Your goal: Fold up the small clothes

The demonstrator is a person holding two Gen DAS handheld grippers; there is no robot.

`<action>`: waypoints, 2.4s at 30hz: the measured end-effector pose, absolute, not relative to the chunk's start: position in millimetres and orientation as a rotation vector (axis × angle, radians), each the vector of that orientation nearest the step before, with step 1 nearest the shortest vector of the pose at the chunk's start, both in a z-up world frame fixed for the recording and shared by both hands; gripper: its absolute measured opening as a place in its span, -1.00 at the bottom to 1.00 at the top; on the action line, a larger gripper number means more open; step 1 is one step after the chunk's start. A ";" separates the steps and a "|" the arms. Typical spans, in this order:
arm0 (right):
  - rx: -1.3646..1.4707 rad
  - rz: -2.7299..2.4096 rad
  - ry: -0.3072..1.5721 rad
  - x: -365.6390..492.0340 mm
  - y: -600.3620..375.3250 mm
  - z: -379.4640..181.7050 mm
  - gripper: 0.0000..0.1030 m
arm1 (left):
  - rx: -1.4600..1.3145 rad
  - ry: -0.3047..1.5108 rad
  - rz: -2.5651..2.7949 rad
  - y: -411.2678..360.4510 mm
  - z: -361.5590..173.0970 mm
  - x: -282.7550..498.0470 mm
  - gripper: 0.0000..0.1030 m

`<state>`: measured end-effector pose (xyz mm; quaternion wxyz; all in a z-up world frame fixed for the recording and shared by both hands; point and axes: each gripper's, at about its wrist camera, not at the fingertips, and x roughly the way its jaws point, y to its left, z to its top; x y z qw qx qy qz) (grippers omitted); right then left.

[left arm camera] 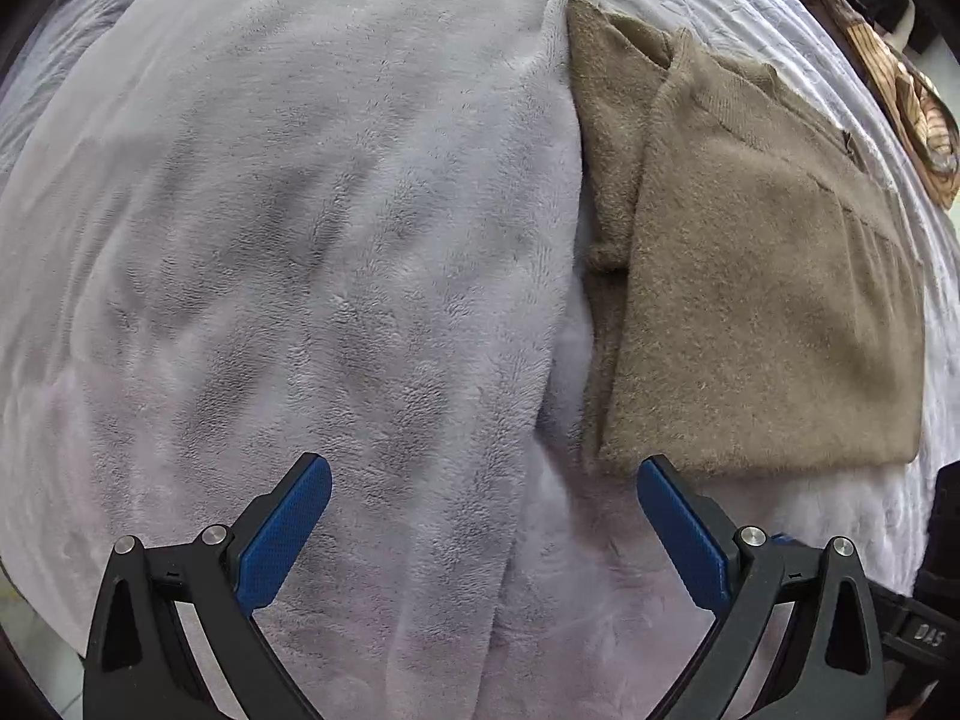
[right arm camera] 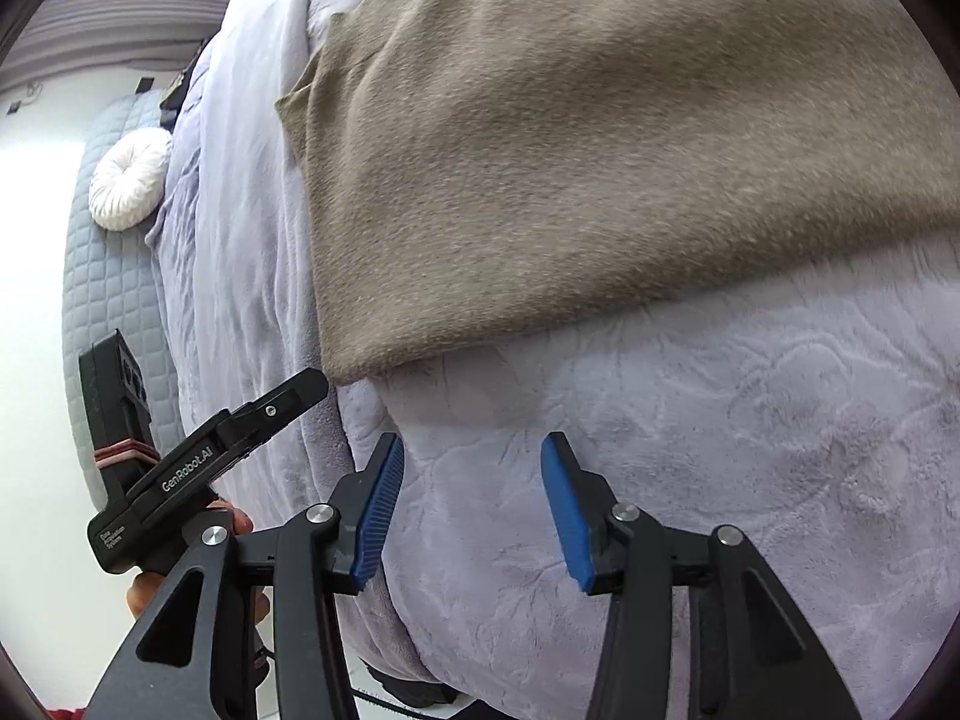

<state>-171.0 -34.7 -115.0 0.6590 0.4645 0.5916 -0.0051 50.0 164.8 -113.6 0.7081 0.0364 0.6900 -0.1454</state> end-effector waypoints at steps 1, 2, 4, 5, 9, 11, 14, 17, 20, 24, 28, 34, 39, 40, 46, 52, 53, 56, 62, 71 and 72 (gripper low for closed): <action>1.070 -0.016 1.334 -172.4 -35.9 -117.6 0.00 | 0.066 1.532 -0.322 164.8 -113.8 51.8 0.99; 1.087 -0.018 1.328 -173.4 -36.7 -119.8 0.00 | 0.054 1.535 -0.319 165.5 -114.3 53.2 0.99; 1.121 -0.022 1.313 -174.1 -37.8 -123.7 0.00 | 0.020 1.547 -0.320 167.4 -115.8 57.5 0.98; 1.135 -0.024 1.306 -174.3 -37.2 -124.9 0.00 | 0.013 1.552 -0.323 169.6 -116.9 58.7 0.98; 1.195 -0.024 1.269 -171.7 -34.9 -131.7 0.00 | 0.039 1.557 -0.344 168.1 -118.0 62.4 0.99; 1.237 -0.023 1.237 -170.0 -33.7 -134.4 0.00 | 0.037 1.556 -0.346 169.9 -119.4 66.8 0.99; 1.347 -0.030 1.162 -170.0 -36.4 -141.1 0.00 | -0.028 1.567 -0.363 175.8 -121.6 74.7 0.98; 1.470 -0.051 1.066 -165.2 -36.2 -150.8 0.03 | -0.138 1.587 -0.428 188.7 -119.7 81.9 0.99; 1.578 -0.061 0.980 -159.1 -37.7 -163.2 0.03 | -0.233 1.573 -0.505 186.5 -114.7 89.2 0.98; 1.703 -0.032 0.902 -147.5 -42.7 -174.0 -0.84 | -0.305 1.558 -0.610 175.4 -111.4 107.1 0.99; 1.678 0.088 0.813 -139.5 -52.1 -144.9 -0.84 | -0.396 1.596 -0.740 157.1 -114.4 120.0 0.98; 1.617 0.158 0.775 -133.4 -64.9 -117.7 -0.84 | -0.422 1.622 -0.818 113.2 -125.9 146.4 0.99; 1.557 0.175 0.817 -130.6 -61.7 -116.4 -0.84 | -0.274 1.595 -0.829 71.6 -122.0 155.2 0.98; 1.550 0.175 0.828 -129.6 -60.5 -117.0 -0.84 | -0.248 1.591 -0.823 69.8 -121.2 154.7 0.83; 1.499 0.156 0.931 -138.4 -59.3 -121.4 -0.77 | -0.064 1.592 -0.717 51.1 -124.1 154.5 -0.59; 1.352 0.160 1.056 -171.4 -78.0 -101.2 -0.77 | -0.094 1.469 -0.741 47.0 -84.5 141.9 -0.67; 1.322 0.147 1.055 -180.9 -87.5 -95.5 -0.77 | -0.092 1.452 -0.747 43.0 -75.5 139.3 -0.67; 1.295 0.096 1.030 -202.5 -116.1 -84.9 -0.77 | -0.097 1.395 -0.783 18.5 -42.1 130.5 -0.67; 1.309 -0.014 0.931 -245.0 -180.9 -73.5 -0.77 | 0.005 1.296 -0.882 -74.3 9.8 97.5 -0.68; 1.343 -0.126 0.838 -251.9 -268.4 -97.6 -0.77 | 0.392 1.285 -0.867 -229.6 -44.2 21.5 -0.66; 1.362 -0.132 0.846 -251.0 -274.8 -106.9 -0.77 | 0.434 1.278 -0.846 -237.8 -51.5 15.2 -0.65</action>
